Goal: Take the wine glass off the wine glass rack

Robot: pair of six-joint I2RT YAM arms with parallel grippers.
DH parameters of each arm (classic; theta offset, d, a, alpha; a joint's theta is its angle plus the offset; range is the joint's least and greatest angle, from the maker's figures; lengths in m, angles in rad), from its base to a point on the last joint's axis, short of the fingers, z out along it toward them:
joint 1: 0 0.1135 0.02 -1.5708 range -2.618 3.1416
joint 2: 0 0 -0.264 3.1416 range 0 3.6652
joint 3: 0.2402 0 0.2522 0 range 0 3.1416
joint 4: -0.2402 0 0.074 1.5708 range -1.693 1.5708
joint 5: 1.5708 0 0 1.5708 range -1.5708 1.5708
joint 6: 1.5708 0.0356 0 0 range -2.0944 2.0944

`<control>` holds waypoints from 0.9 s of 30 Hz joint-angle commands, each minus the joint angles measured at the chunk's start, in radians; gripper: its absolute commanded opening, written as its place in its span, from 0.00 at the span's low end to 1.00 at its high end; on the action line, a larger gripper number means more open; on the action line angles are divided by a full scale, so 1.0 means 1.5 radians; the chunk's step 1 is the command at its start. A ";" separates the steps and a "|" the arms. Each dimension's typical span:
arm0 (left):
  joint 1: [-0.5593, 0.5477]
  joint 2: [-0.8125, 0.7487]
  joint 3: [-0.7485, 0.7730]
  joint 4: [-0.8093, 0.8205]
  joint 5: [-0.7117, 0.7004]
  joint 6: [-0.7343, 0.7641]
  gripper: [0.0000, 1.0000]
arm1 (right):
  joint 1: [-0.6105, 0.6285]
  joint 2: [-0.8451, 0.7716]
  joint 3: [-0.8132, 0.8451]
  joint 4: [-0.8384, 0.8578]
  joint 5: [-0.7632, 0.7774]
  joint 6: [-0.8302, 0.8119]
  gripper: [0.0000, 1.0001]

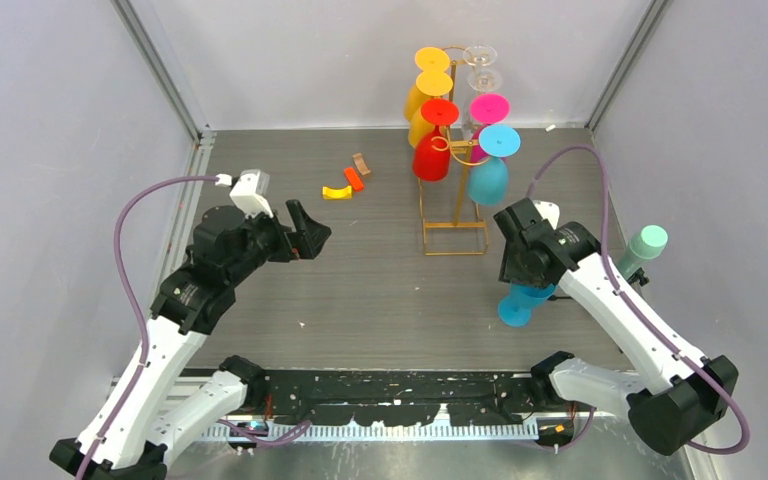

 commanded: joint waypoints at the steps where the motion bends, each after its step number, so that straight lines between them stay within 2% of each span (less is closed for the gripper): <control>1: 0.001 0.009 0.002 0.037 -0.003 0.024 1.00 | -0.002 -0.040 0.071 0.001 0.054 0.000 0.48; 9: 0.001 0.022 -0.007 0.051 -0.078 0.023 1.00 | -0.003 -0.105 0.142 0.066 -0.012 -0.027 0.49; 11: 0.001 0.046 0.024 0.029 -0.045 0.025 1.00 | -0.003 -0.118 0.153 0.090 -0.052 -0.017 0.48; 14: 0.001 0.127 0.087 0.003 0.075 0.037 1.00 | -0.002 -0.143 0.135 0.188 -0.147 0.038 0.47; 16: 0.001 0.160 0.104 0.036 0.138 0.020 1.00 | -0.002 -0.160 0.107 0.269 -0.251 0.079 0.47; 18: 0.001 0.188 0.117 0.102 0.187 -0.004 1.00 | -0.002 -0.170 0.082 0.336 -0.298 0.115 0.46; 21: 0.001 0.237 0.151 0.182 0.186 -0.059 1.00 | -0.002 -0.167 0.065 0.385 -0.323 0.148 0.45; 24: -0.001 0.301 0.207 0.244 0.189 -0.117 0.98 | -0.002 -0.160 0.060 0.387 -0.324 0.156 0.45; 27: -0.040 0.379 0.300 0.232 0.155 -0.115 0.97 | -0.002 -0.164 0.056 0.390 -0.324 0.170 0.44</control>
